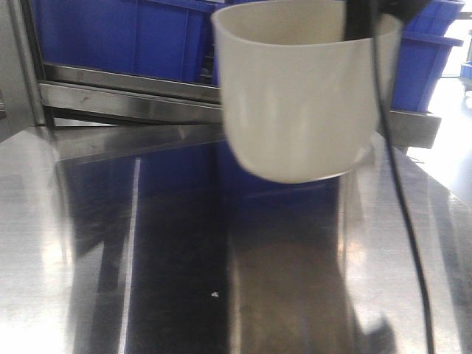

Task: Move white bin to right shelf second layer
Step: 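Close the right gripper on the rim and lift the bin, then drive away from the table holding the bin in the right gripper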

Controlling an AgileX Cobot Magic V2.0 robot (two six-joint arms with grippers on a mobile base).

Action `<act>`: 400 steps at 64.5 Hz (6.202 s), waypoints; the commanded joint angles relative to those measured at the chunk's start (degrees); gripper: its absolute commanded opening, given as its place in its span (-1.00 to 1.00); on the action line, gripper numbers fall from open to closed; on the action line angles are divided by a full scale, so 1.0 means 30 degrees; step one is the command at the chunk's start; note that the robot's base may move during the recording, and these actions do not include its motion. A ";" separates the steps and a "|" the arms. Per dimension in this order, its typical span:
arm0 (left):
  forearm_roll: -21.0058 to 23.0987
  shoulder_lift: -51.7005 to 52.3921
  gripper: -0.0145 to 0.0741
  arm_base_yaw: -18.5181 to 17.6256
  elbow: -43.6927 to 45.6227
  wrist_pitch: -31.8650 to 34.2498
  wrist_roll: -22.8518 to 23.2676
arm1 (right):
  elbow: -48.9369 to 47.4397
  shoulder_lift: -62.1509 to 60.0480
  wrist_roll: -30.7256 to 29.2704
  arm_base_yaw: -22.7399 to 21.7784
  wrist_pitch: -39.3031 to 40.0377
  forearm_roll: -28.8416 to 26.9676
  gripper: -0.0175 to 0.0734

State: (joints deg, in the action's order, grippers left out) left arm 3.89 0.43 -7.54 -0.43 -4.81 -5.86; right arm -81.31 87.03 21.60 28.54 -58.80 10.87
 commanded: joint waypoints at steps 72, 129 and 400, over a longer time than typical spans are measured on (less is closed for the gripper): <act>0.0115 0.0267 -0.48 -0.0090 -0.0702 0.1604 0.0050 | 1.0825 -1.3034 -0.6370 -0.7617 0.6237 -0.4342 -0.51; 0.0115 0.0267 -0.48 -0.0090 -0.0702 0.1604 0.0050 | 1.3313 -1.5037 -0.5469 -0.9459 0.5644 -0.3805 -0.51; 0.0115 0.0267 -0.48 -0.0090 -0.0702 0.1604 0.0050 | 1.3313 -1.5020 -0.5469 -0.9415 0.5443 -0.3805 -0.51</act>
State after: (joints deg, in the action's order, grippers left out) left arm 3.89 0.43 -7.54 -0.43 -4.81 -5.86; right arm -39.88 42.44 5.59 0.17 -46.32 -0.50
